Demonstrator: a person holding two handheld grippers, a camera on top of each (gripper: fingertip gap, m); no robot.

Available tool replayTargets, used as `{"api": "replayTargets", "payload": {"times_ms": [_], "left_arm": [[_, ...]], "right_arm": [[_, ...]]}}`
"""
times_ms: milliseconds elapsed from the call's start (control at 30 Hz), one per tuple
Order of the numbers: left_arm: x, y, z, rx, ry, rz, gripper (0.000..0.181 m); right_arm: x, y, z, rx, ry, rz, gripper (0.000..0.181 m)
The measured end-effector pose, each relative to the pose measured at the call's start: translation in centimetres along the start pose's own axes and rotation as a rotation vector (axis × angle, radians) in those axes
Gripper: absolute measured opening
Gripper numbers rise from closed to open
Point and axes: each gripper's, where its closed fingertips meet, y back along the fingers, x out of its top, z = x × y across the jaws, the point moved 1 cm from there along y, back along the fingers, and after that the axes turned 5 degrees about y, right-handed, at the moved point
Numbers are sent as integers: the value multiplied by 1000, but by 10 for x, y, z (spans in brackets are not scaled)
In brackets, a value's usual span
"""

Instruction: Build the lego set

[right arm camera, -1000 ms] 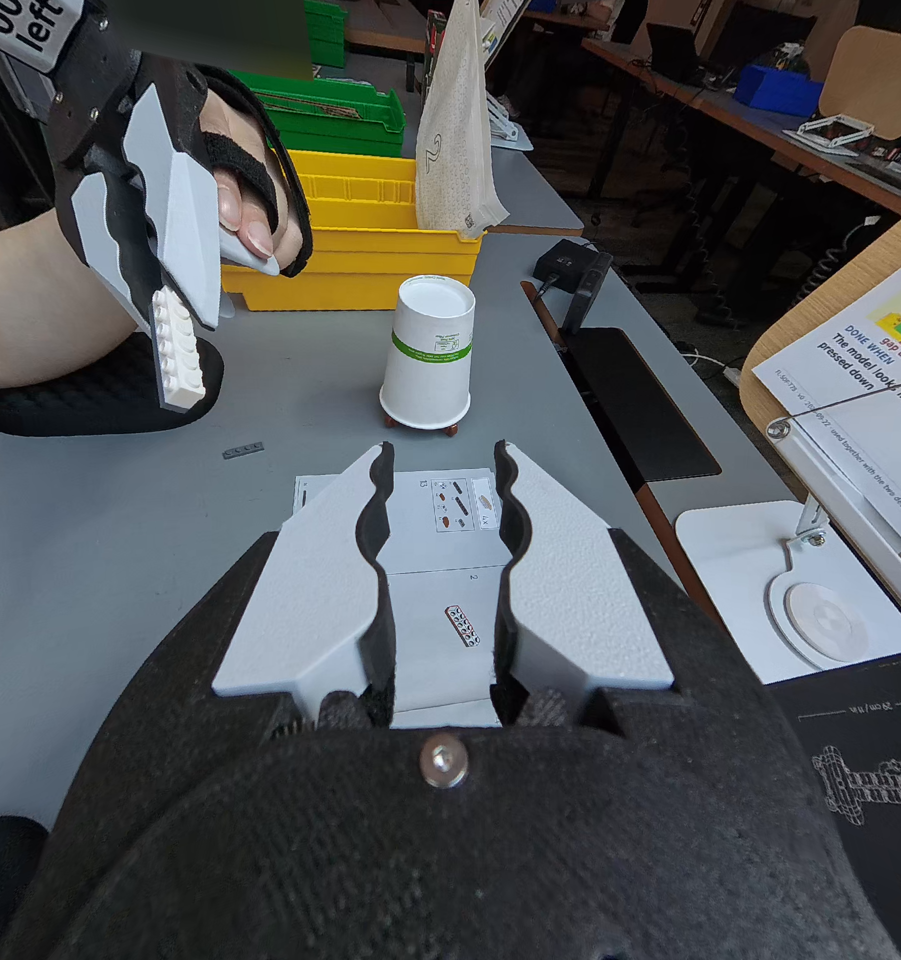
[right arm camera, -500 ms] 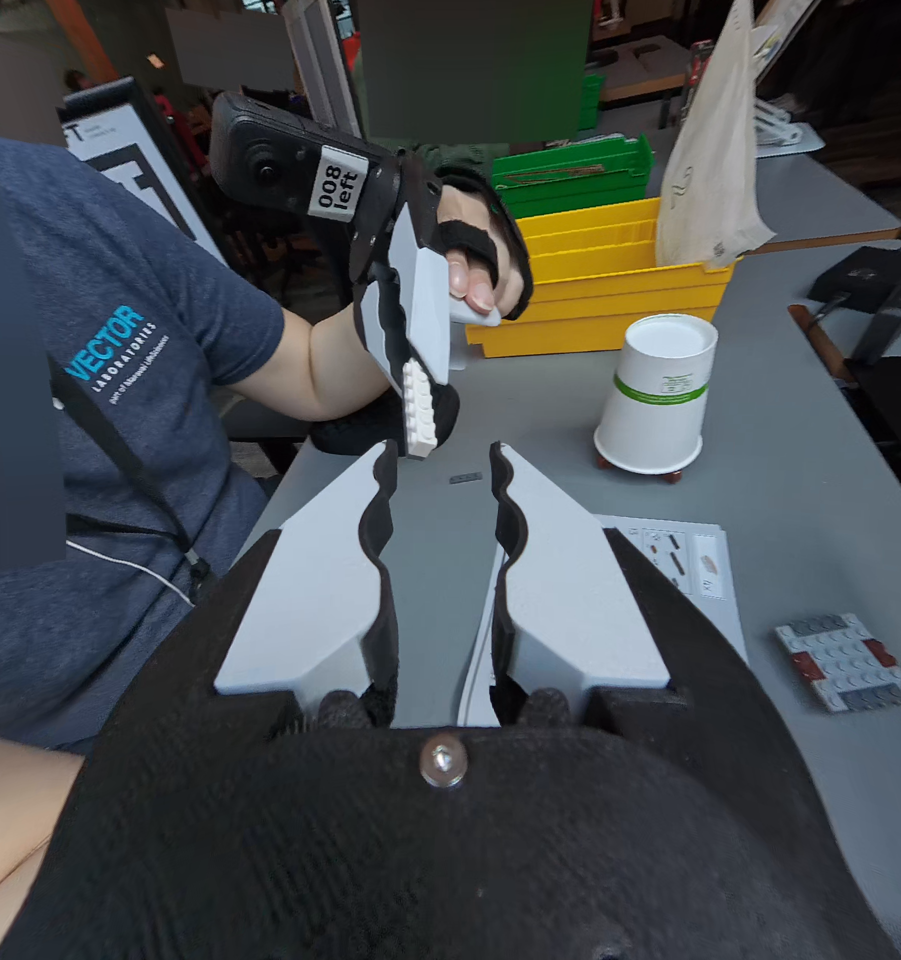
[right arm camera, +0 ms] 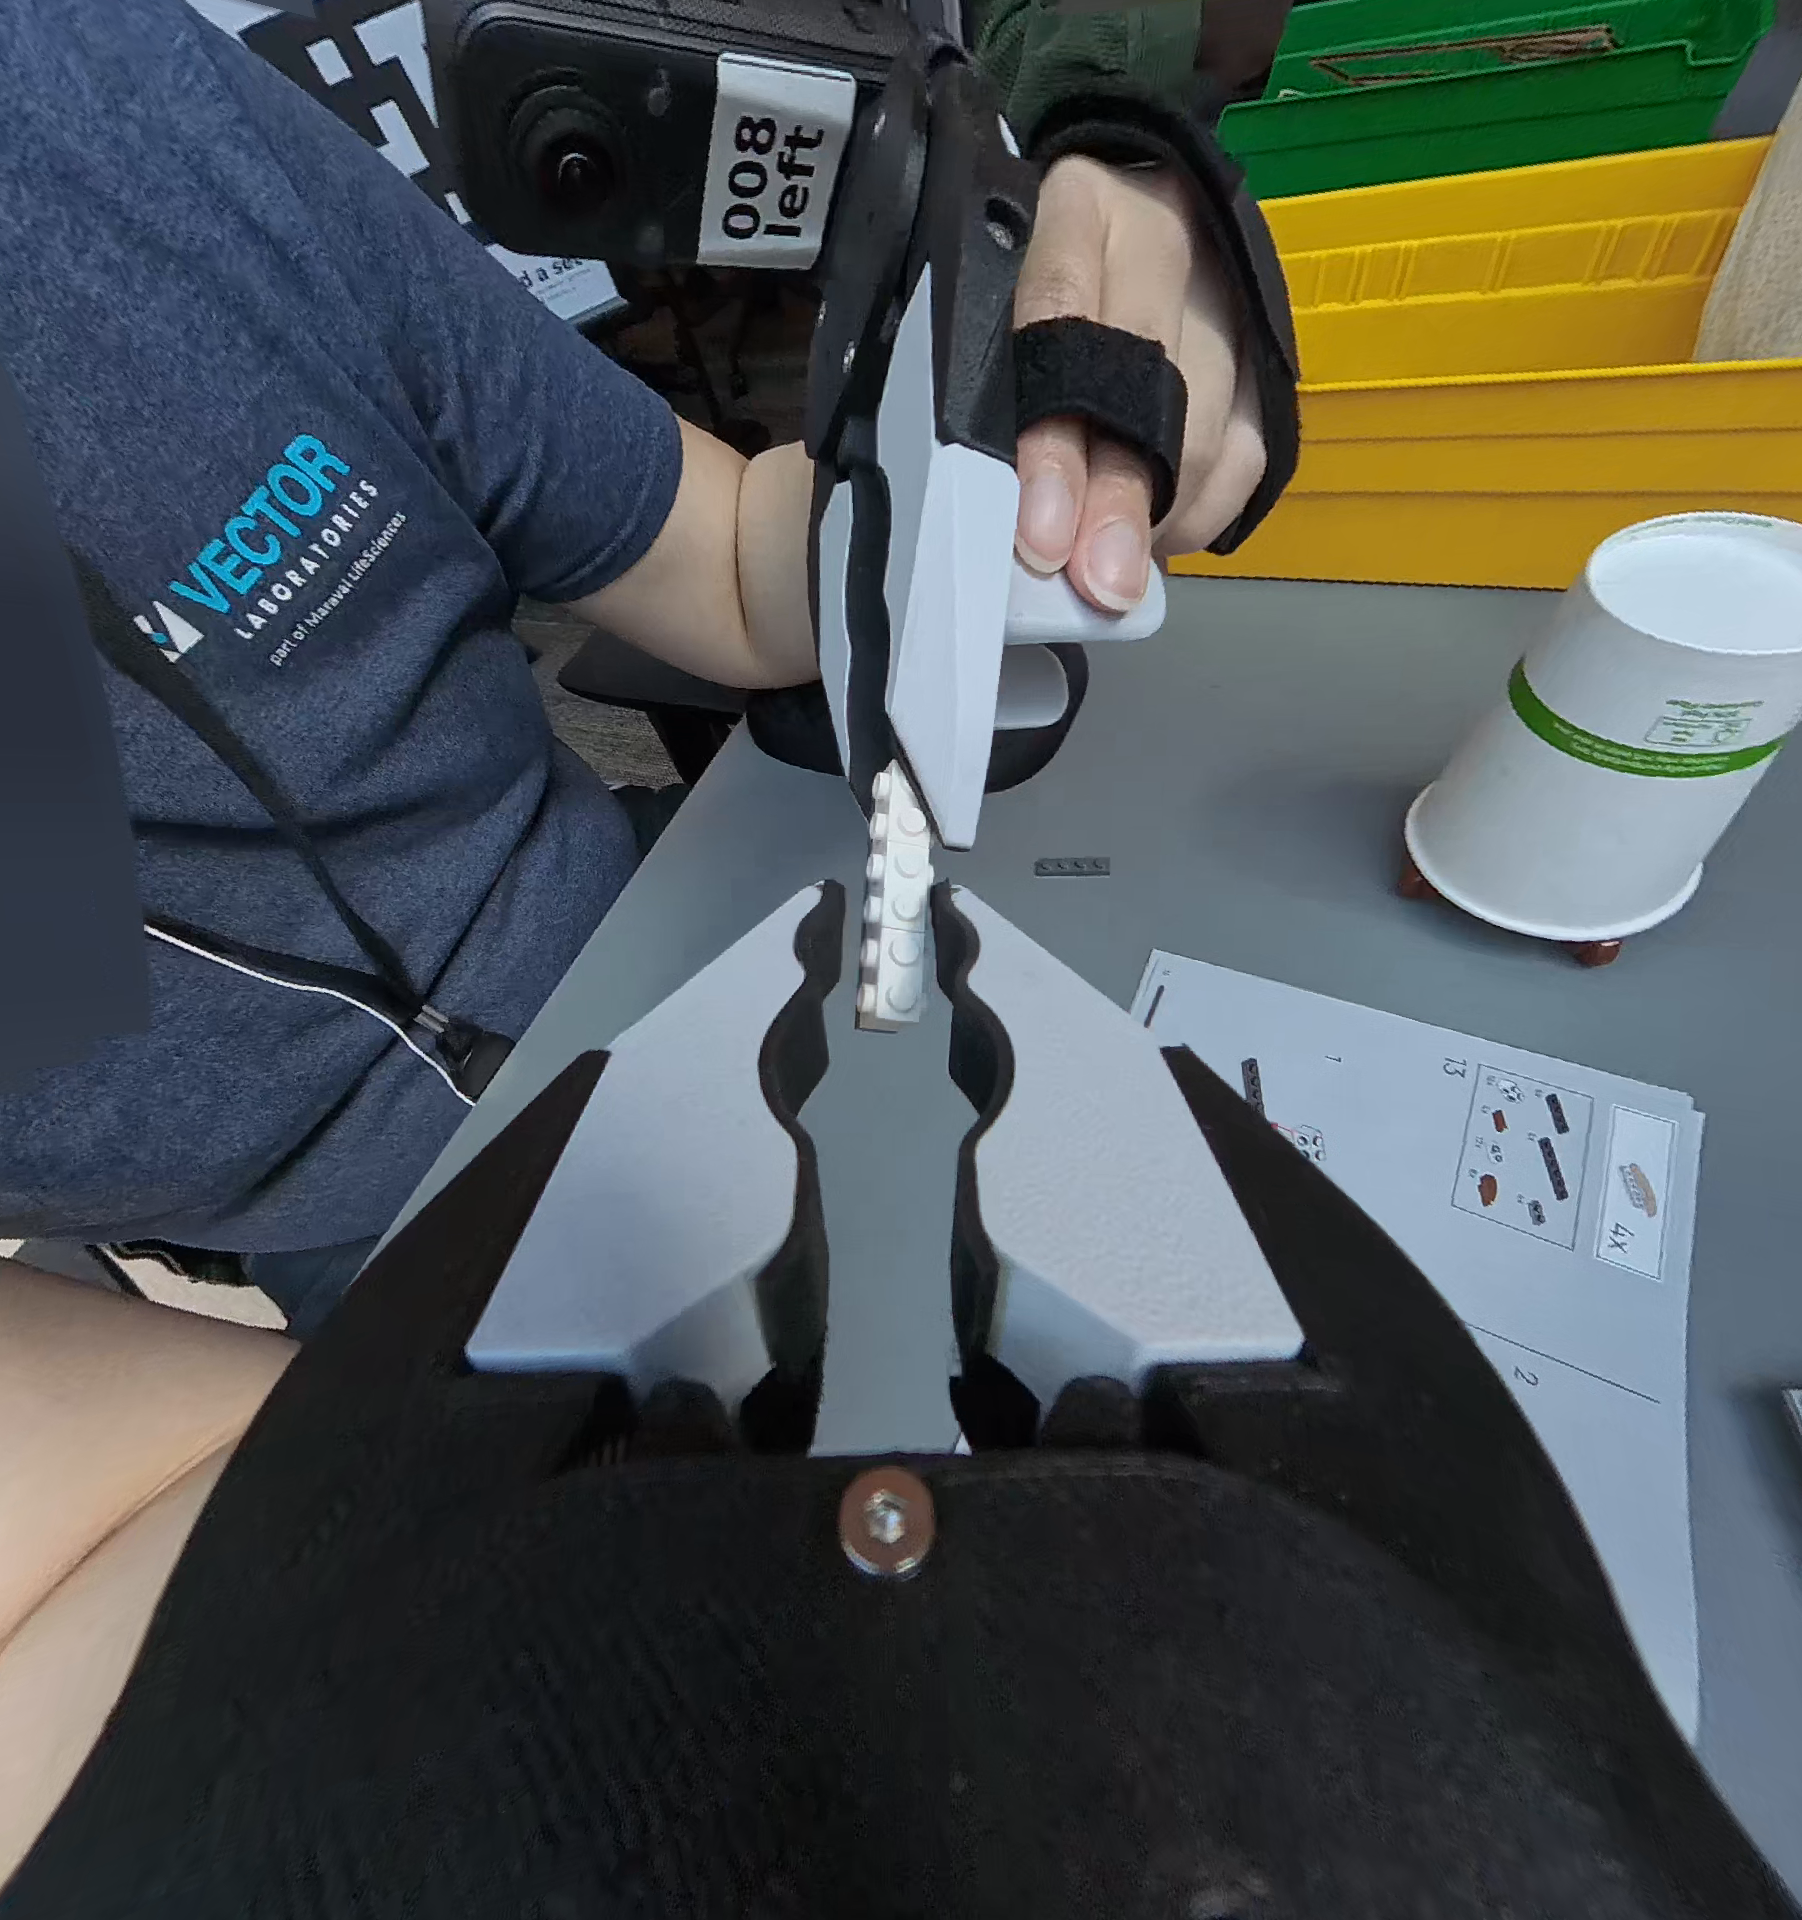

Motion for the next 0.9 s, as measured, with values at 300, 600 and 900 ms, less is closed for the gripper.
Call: {"api": "replayTargets", "payload": {"times_ms": [300, 600, 900], "left_arm": [[10, 3, 13, -15, 98, 2, 17], [-8, 99, 23, 111, 596, -28, 39], [6, 190, 78, 297, 698, -69, 28]], "right_arm": [[-2, -9, -8, 49, 21, -42, 10], [-33, -71, 23, -27, 155, -226, 11], [-114, -134, 21, -223, 148, -453, 11]]}}
